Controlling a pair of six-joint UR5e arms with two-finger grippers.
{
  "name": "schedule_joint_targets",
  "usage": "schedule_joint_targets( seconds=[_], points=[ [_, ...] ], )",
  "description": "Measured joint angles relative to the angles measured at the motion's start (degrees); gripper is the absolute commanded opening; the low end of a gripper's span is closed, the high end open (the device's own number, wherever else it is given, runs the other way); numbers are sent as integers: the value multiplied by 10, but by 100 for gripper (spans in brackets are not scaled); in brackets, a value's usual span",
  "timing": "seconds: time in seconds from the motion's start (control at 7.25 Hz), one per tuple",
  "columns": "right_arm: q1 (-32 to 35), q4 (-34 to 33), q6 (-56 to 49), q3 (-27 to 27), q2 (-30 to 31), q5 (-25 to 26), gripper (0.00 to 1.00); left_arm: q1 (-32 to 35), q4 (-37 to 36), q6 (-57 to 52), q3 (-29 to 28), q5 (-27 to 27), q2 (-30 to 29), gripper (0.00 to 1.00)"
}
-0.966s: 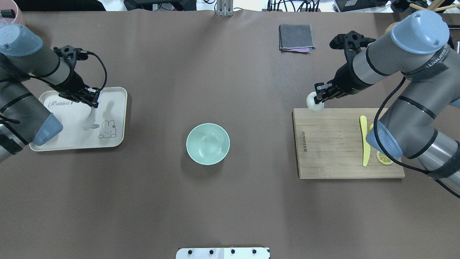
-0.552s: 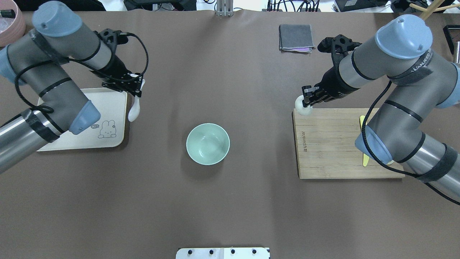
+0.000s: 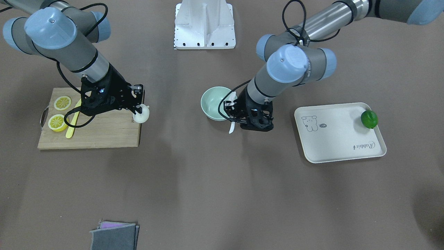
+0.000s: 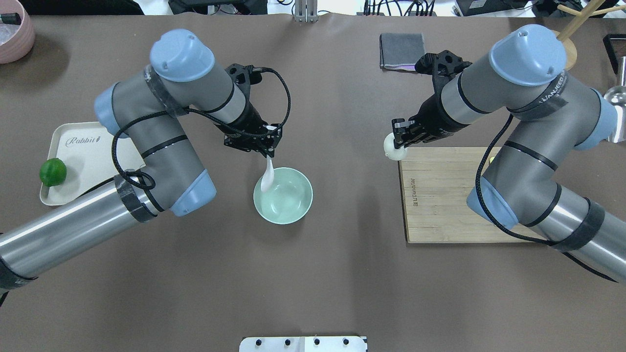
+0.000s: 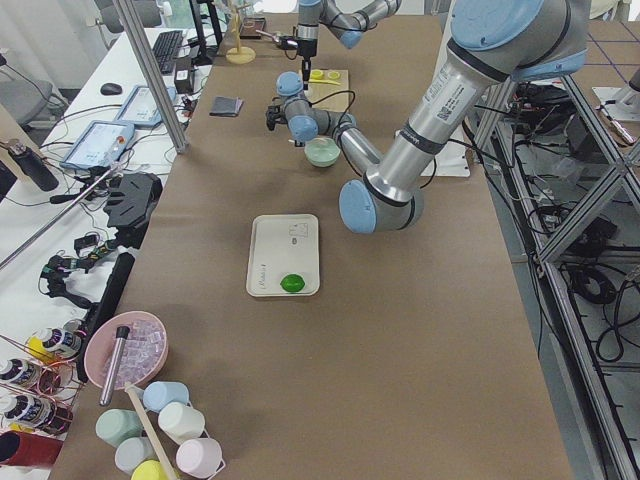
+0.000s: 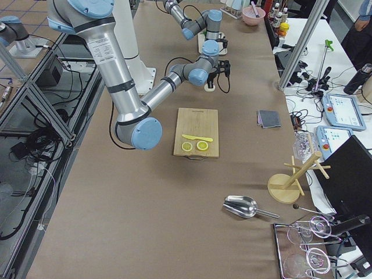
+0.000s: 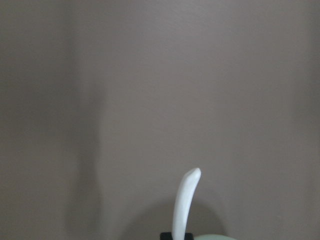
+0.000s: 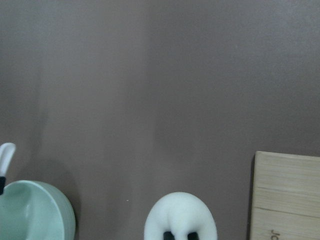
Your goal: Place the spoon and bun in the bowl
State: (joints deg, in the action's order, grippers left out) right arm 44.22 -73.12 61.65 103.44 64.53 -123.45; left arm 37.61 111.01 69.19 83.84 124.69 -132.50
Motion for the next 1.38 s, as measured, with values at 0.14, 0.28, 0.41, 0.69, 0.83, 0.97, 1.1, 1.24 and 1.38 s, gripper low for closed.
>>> schedule_joint_targets(
  seconds=[0.14, 0.28, 0.41, 0.69, 0.83, 0.97, 1.1, 1.24, 1.38],
  points=[
    [-14, 0, 23, 0, -11, 12, 0, -5, -1, 0, 5, -8, -1, 98],
    [-37, 0, 51, 0, -25, 35, 0, 6, -3, -10, 16, -4, 4, 98],
    [-62, 0, 77, -1, -38, 59, 0, 36, -5, -38, 31, 21, 23, 98],
    [-119, 1, 130, -9, -72, 120, 12, 135, -6, -155, 59, 113, 94, 98],
    [-145, 1, 154, -19, -90, 151, 39, 176, -6, -213, 64, 142, 125, 98],
    [-167, 3, 173, -35, -108, 178, 50, 198, -7, -248, 65, 154, 143, 98],
    [-184, 4, 193, -49, -123, 203, 99, 207, -11, -263, 66, 158, 150, 98],
    [-194, 5, 215, -57, -132, 220, 100, 210, -17, -268, 69, 159, 151, 98],
    [-198, 5, 228, -58, -136, 228, 100, 211, -24, -269, 73, 159, 152, 98]
  ],
)
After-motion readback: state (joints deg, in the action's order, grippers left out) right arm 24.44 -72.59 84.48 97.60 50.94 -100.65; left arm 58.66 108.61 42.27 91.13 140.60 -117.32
